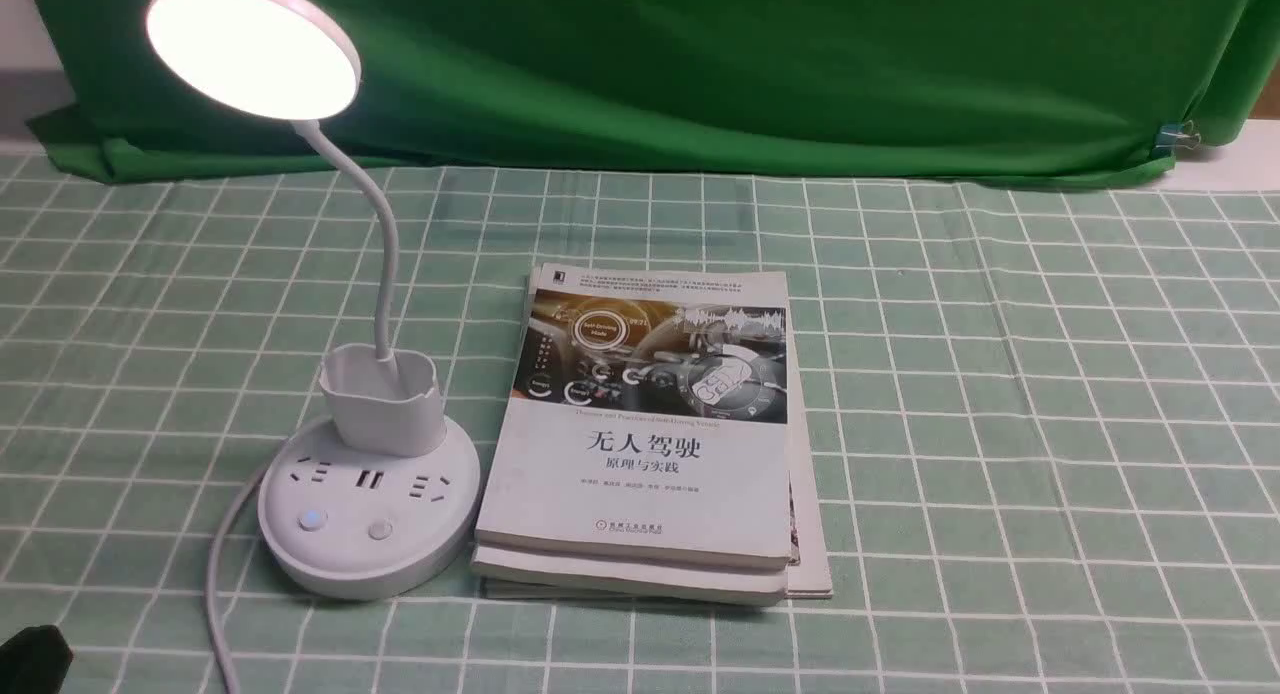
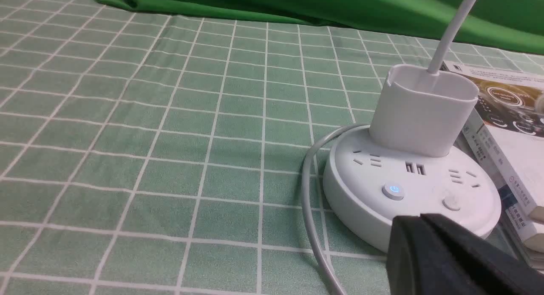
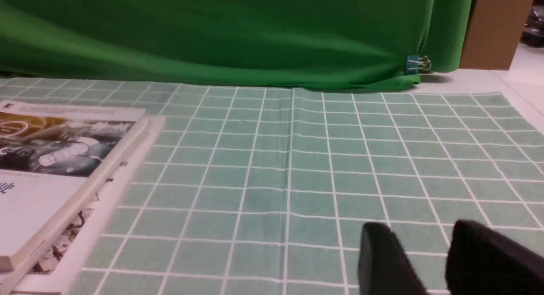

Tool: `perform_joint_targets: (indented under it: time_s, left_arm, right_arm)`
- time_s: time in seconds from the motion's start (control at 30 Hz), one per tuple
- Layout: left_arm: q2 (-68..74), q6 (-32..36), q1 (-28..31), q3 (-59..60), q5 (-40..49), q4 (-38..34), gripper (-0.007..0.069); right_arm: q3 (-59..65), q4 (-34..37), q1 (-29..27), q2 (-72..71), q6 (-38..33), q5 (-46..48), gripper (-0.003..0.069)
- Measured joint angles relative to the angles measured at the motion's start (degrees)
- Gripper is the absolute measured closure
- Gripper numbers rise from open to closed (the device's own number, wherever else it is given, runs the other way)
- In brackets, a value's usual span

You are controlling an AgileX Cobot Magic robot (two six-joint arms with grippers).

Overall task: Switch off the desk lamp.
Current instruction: Use the left arm to press the button switch on the lamp holder

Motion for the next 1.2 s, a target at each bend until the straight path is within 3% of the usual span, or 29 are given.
perform_joint_targets:
  time_s: [0.67, 0.77, 0.87, 0.93, 0.97, 1.2]
  left_arm:
    - [0.0, -0.1, 0.0, 0.0, -0.6, -0.6, 0.0626]
    - [0.0, -1.5, 0.0, 0.0, -3.6, -8.4, 0.0626]
    - [0.0, -2.9, 0.0, 0.0, -8.0, -24.3, 0.0626]
    - [0.0, -3.3, 0.0, 0.0, -9.9, -29.5, 0.0626]
    - [0.0, -3.3, 0.0, 0.0, -12.2, -37.5, 0.0626]
    - [0.0, -2.3, 0.0, -0.3, -16.5, -41.3, 0.0625]
  right_arm:
    - [0.0, 0.0, 0.0, 0.0, 0.0, 0.0, 0.0417]
    - [0.0, 0.0, 0.0, 0.0, 0.0, 0.0, 0.0417]
    - [0.0, 0.0, 0.0, 0.0, 0.0, 0.0, 0.0417]
    - [0.0, 0.0, 0.0, 0.0, 0.0, 0.0, 0.0417]
    - [0.0, 0.0, 0.0, 0.0, 0.0, 0.0, 0.0417]
    - [0.0, 0.0, 0.0, 0.0, 0.0, 0.0, 0.0417]
